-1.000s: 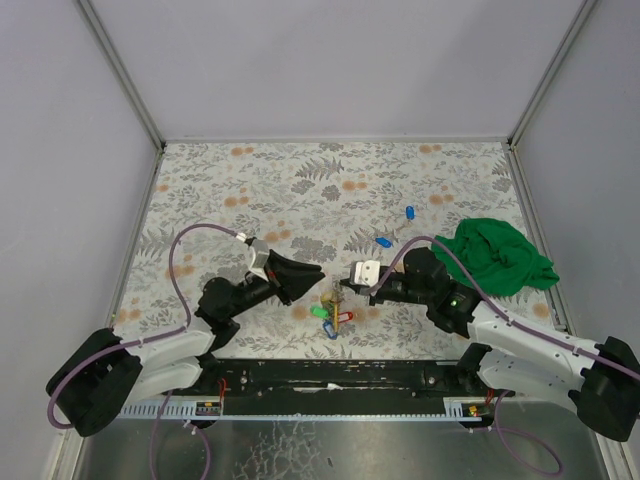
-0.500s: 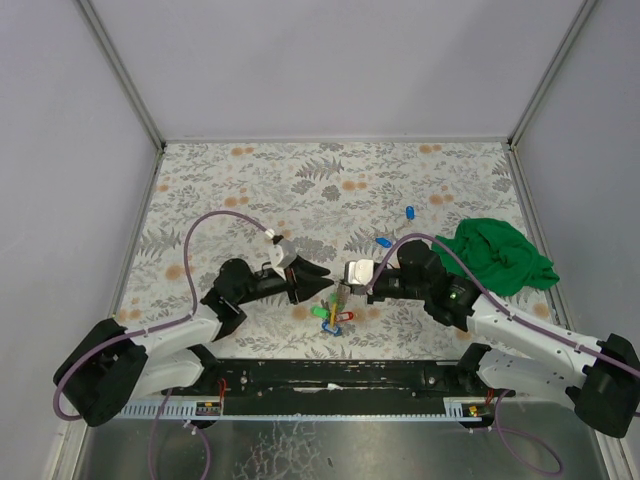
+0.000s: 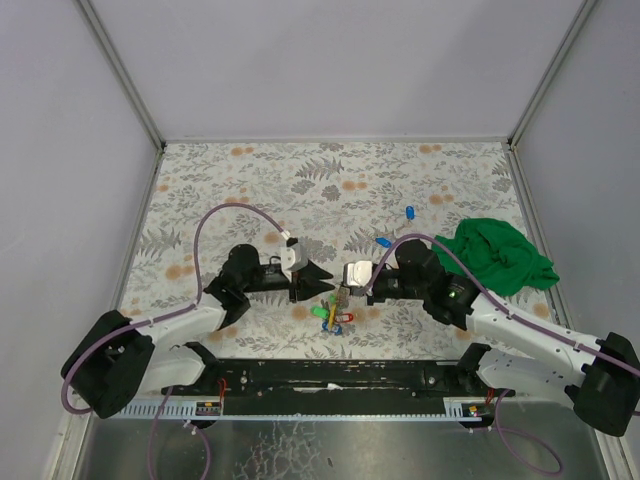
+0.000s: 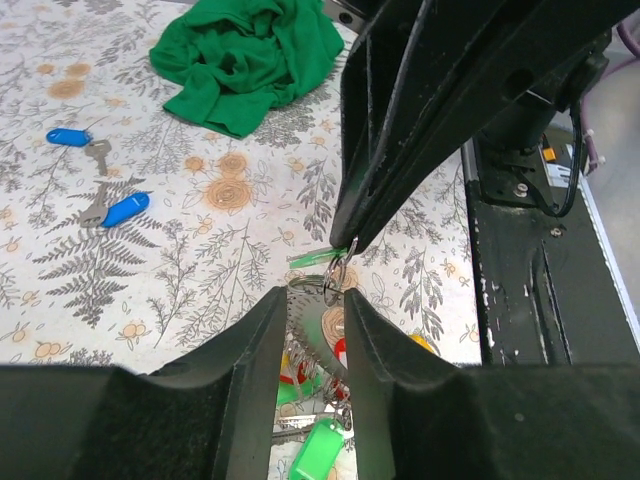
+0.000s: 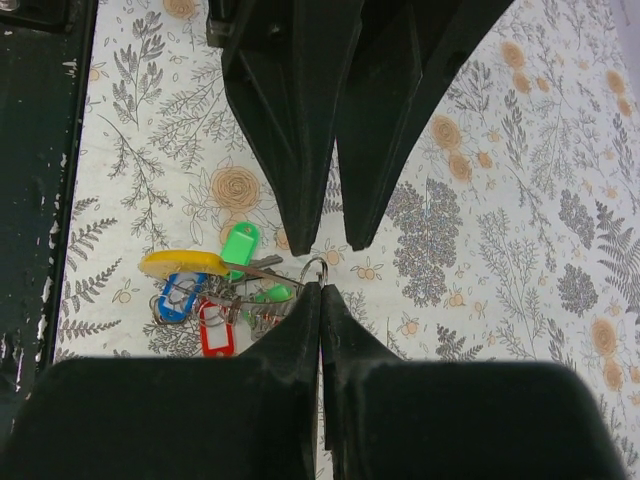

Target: Put the keys on the keyring

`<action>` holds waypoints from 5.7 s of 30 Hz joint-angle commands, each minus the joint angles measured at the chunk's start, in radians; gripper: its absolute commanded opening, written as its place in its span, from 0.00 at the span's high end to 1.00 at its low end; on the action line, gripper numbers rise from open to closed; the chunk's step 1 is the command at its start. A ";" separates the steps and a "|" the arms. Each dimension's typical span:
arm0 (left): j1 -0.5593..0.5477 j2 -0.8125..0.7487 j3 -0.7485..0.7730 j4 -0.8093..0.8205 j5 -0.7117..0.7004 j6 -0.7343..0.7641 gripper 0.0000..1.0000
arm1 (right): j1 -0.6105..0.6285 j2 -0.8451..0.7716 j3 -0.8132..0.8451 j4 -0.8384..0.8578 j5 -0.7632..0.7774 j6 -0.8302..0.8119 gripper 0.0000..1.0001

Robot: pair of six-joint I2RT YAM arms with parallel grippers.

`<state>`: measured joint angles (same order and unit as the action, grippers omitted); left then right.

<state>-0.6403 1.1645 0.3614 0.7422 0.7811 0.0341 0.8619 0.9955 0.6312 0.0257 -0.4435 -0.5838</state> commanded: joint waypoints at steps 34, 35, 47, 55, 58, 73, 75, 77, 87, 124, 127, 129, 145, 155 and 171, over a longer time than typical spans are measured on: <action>0.003 0.043 -0.058 0.299 -0.200 -0.389 1.00 | 0.005 -0.083 -0.074 0.113 0.017 0.083 1.00; 0.001 0.038 -0.071 0.330 -0.222 -0.410 1.00 | 0.007 -0.079 -0.080 0.123 0.017 0.090 1.00; -0.082 0.074 -0.148 0.569 -0.442 -0.533 1.00 | 0.041 -0.039 -0.109 0.243 0.074 0.116 1.00; -0.093 0.088 -0.175 0.574 -0.416 -0.521 0.94 | 0.041 -0.086 -0.073 0.191 0.147 0.066 1.00; -0.092 0.058 -0.166 0.495 -0.395 -0.464 0.82 | 0.041 -0.082 -0.034 0.129 0.144 0.030 1.00; -0.027 0.072 -0.023 0.179 -0.093 -0.090 0.70 | 0.041 -0.009 0.110 -0.082 0.081 -0.060 1.00; -0.016 0.075 -0.007 0.142 -0.062 -0.037 0.70 | 0.041 -0.005 0.118 -0.092 0.073 -0.063 1.00; -0.007 0.074 0.009 0.092 -0.029 0.030 0.70 | 0.041 -0.004 0.122 -0.102 0.069 -0.067 1.00; 0.014 0.088 0.080 -0.055 0.144 0.207 0.71 | 0.040 0.018 0.147 -0.133 0.029 -0.076 1.00; 0.013 0.160 0.050 0.228 -0.167 -0.320 1.00 | 0.041 -0.042 0.057 -0.081 0.068 -0.010 1.00; 0.012 0.146 0.015 0.295 -0.243 -0.396 1.00 | 0.041 -0.044 0.043 -0.060 0.070 -0.001 1.00; 0.010 0.128 -0.011 0.336 -0.295 -0.431 1.00 | 0.041 -0.042 0.035 -0.049 0.072 0.004 1.00; -0.126 0.107 -0.137 0.588 -0.757 -0.643 1.00 | 0.078 0.060 0.008 0.087 0.056 0.041 1.00; -0.158 0.165 -0.174 0.712 -0.805 -0.709 1.00 | 0.082 0.085 0.018 0.119 0.137 0.023 1.00; -0.076 0.062 -0.227 0.532 -0.474 -0.398 0.68 | 0.082 0.088 0.167 -0.111 0.145 -0.100 1.00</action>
<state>-0.7631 1.2659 0.1261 1.3033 0.1596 -0.4824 0.9310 1.0824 0.7223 -0.0334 -0.2790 -0.6453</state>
